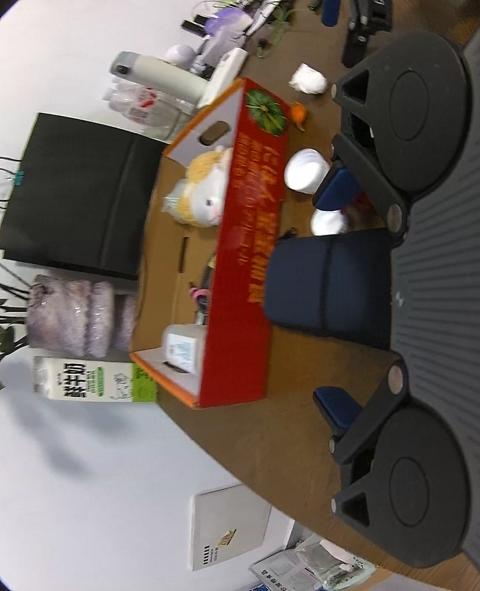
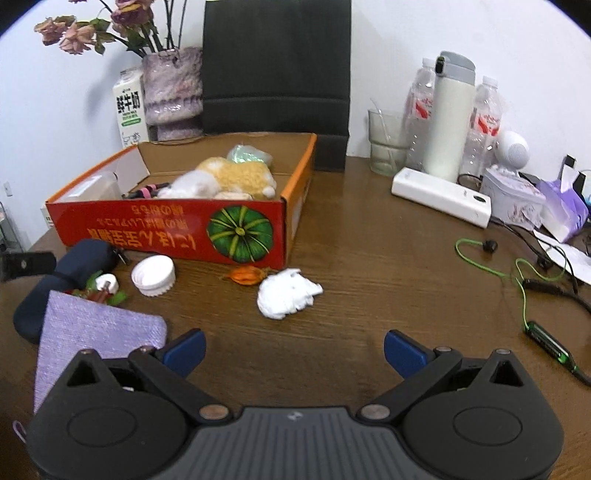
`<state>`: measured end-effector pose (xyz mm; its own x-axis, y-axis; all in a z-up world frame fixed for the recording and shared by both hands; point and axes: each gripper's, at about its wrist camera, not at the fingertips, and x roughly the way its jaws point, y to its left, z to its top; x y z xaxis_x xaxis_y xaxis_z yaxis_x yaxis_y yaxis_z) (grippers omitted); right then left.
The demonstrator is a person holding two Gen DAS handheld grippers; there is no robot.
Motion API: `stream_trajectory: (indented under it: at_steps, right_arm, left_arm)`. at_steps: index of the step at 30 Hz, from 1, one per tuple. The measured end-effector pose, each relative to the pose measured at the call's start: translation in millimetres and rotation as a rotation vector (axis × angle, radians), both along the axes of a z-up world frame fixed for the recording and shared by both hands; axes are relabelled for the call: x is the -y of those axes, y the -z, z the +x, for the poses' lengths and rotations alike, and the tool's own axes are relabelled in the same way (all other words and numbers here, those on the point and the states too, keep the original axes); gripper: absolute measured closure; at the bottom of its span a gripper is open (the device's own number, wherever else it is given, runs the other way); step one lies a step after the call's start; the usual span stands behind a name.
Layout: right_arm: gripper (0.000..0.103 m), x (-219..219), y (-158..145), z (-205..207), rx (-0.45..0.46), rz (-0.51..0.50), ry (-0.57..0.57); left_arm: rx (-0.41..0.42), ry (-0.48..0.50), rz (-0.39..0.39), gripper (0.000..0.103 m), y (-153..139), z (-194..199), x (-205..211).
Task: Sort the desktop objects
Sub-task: 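Move left tool to the navy pouch while right tool moves to the white tissue, then grasp navy pouch with left tool while right grasps white tissue, drop both in box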
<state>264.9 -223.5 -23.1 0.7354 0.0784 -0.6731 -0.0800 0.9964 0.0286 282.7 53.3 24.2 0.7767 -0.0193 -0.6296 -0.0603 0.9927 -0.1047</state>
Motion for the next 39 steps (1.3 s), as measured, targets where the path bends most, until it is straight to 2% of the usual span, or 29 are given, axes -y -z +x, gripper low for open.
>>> stream_trajectory:
  at_steps: [10,16,21,29,32,35,39]
  right_arm:
    - [0.000,-1.6,13.5,8.4,-0.009,-0.032,0.011]
    - [0.000,-0.9,11.9,18.5,0.052,-0.027,0.013]
    - [0.007,0.6,13.8,35.3,0.050,-0.013,0.038]
    - [0.011,-9.1,19.2,45.5,0.068,-0.037,0.002]
    - [0.030,-14.6,20.5,47.5,0.078,-0.060,-0.014]
    - [0.038,-16.9,21.3,46.6,0.082,-0.050,-0.033]
    - [0.071,-19.7,20.7,43.6,0.095,-0.044,-0.054]
  left_arm:
    - [-0.068,0.006,0.021,0.000,23.0,11.0,2.2]
    - [-0.067,0.004,0.050,0.001,27.1,16.0,5.8]
    - [-0.059,0.011,0.085,0.003,29.3,18.5,10.2]
    - [-0.051,0.012,0.095,0.004,30.4,21.7,11.0]
    - [-0.042,0.018,0.103,0.008,30.5,20.7,13.6]
    - [-0.035,0.024,0.108,0.013,30.5,19.5,15.7]
    - [-0.027,0.032,0.109,0.021,29.3,18.2,17.2]
